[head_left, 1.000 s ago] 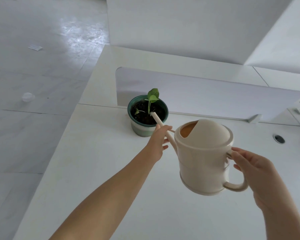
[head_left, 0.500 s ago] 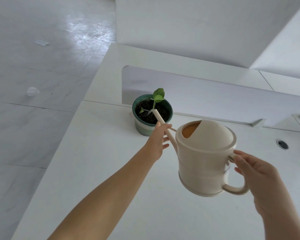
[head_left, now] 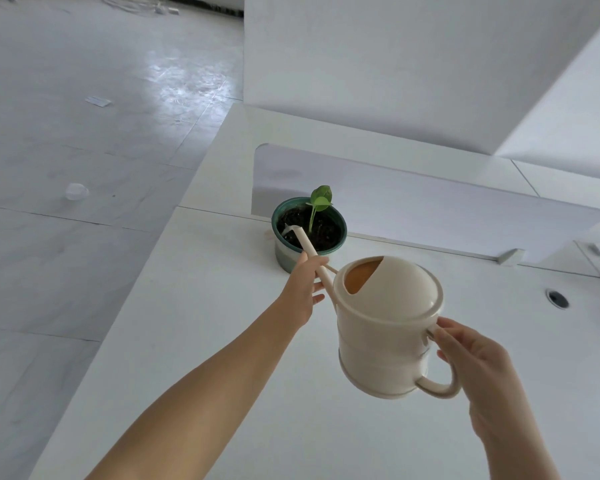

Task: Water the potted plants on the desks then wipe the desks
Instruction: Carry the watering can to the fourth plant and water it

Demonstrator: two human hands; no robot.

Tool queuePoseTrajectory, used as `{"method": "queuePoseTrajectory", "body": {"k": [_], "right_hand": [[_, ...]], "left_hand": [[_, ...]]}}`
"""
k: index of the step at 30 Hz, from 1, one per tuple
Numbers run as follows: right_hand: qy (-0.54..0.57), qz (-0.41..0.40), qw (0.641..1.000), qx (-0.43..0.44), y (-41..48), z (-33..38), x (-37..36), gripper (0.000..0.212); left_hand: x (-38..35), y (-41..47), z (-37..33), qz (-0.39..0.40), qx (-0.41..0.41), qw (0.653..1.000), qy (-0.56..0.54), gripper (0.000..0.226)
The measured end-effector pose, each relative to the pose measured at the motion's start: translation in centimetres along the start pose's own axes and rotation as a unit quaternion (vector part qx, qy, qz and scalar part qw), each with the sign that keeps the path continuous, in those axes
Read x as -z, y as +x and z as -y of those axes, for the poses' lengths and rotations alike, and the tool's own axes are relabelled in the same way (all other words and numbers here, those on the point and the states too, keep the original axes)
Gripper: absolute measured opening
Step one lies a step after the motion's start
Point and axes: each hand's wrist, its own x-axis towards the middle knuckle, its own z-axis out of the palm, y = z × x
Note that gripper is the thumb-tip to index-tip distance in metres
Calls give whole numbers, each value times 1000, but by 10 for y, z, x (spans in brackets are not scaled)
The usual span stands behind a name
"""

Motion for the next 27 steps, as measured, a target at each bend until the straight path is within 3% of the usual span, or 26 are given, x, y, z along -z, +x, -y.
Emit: {"method": "queuePoseTrajectory", "body": {"k": [8, 14, 27], "right_hand": [[23, -30, 998, -51, -43, -37, 8, 41], [0, -29, 991, -132, -53, -80, -3, 21], [-17, 28, 987, -159, -58, -94, -40, 32]], "left_hand": [[3, -40, 29, -30, -24, 998, 49, 55], [25, -69, 49, -60, -42, 995, 63, 52], [96, -126, 68, -140, -89, 986, 20, 30]]}}
